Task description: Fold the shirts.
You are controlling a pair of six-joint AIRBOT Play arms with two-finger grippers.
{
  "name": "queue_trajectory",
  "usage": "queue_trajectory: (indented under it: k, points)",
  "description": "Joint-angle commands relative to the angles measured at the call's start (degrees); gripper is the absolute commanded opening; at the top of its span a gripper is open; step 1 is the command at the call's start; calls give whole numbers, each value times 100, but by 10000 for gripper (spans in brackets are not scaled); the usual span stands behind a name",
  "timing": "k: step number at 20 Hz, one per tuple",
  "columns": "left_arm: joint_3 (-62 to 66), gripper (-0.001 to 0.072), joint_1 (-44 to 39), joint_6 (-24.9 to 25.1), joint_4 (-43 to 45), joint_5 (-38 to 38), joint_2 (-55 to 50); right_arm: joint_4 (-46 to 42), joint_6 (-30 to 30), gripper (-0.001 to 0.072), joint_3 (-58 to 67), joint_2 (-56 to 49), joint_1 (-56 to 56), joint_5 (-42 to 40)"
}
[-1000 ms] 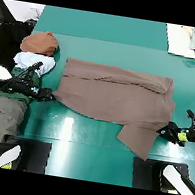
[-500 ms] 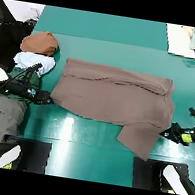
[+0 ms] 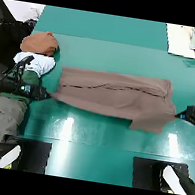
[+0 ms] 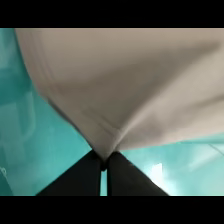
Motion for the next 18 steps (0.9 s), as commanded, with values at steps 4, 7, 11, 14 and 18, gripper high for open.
queue_trajectory:
  k: [4,7,11,14,18]
  points:
    - [1681,24,0,98,-57,901,-2308,-404,166,10,2127,-2249,1029,-697]
    - [2426,24,0,251,-315,911,-3248,-393,186,10,2997,-3123,1108,-848]
    - [2938,24,0,400,-525,1209,-3967,-343,186,11,3847,-4085,1113,-892]
    - [2986,24,0,400,-564,1716,-4092,-313,339,11,4435,-4673,1113,-935]
    - [2988,606,0,343,-758,1784,-4089,737,323,526,5110,-5217,1023,-1088]
